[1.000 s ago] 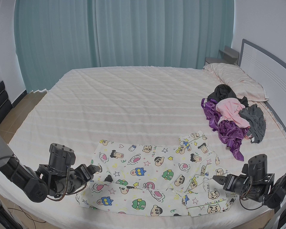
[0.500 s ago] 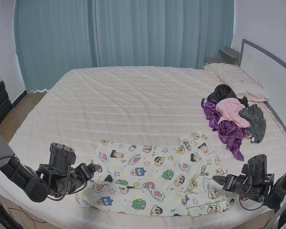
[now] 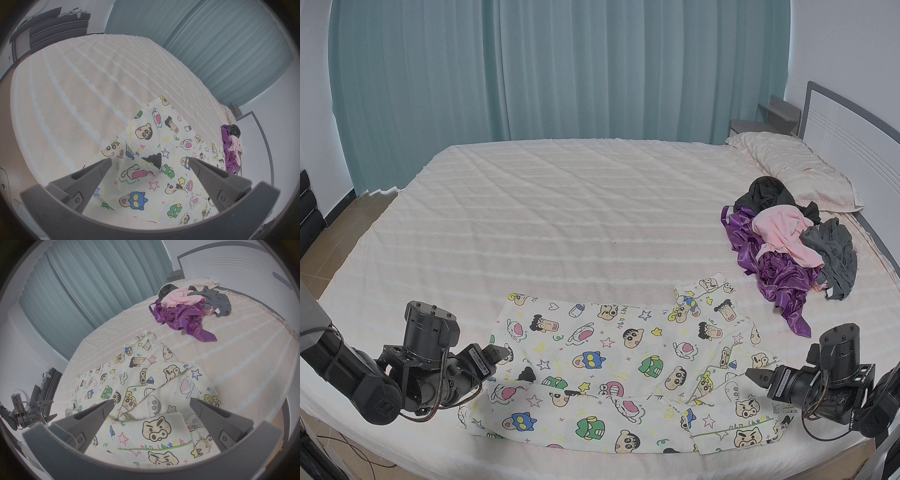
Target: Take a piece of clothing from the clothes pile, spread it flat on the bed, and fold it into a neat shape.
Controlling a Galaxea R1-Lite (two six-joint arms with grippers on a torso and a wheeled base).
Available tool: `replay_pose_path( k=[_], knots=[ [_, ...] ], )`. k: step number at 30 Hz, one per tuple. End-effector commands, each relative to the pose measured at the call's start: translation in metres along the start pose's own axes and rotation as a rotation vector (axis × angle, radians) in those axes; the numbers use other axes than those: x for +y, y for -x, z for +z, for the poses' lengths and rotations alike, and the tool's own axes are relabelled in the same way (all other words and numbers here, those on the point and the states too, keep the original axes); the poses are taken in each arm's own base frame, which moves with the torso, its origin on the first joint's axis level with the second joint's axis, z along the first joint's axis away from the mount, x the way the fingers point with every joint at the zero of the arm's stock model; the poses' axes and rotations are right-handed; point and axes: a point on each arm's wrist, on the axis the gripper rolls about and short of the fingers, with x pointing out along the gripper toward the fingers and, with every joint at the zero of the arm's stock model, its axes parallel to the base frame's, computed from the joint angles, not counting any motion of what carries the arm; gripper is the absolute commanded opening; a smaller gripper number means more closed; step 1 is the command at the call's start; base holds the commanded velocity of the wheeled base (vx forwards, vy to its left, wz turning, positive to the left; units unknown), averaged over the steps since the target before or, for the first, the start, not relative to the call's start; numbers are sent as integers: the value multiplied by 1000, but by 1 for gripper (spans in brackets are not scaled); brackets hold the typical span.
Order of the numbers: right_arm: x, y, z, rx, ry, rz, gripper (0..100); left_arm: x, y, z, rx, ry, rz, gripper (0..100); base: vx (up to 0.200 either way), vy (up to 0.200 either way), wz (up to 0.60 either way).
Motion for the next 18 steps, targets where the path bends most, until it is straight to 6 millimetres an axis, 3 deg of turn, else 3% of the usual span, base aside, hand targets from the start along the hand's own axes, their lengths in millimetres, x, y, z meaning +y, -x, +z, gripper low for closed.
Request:
replay_pose_path(
  k=[1,7,8,10,11,12,16,18],
  knots=[
    [0,0,0,1,-1,0,100,-1,1,2,-12,0,-2,100,0,0,0],
    [2,-1,0,1,0,9,100,-10,-1,34,-115,-31,-23,100,0,0,0],
    [4,-1,0,4,6,17,100,-12,-7,58,-172,-97,-4,100,0,0,0],
    [5,-1,-1,4,9,20,100,-10,-13,68,-185,-132,17,100,0,0,0],
    [5,0,-1,6,13,23,100,-9,-24,81,-171,-193,37,100,0,0,0],
    [5,0,-1,6,13,23,100,-9,-24,81,-171,-193,37,100,0,0,0],
    [8,-3,-6,28,28,25,100,-9,-69,97,-95,-275,6,100,0,0,0],
    [8,-3,-6,28,28,25,100,-9,-69,97,-95,-275,6,100,0,0,0]
  ],
)
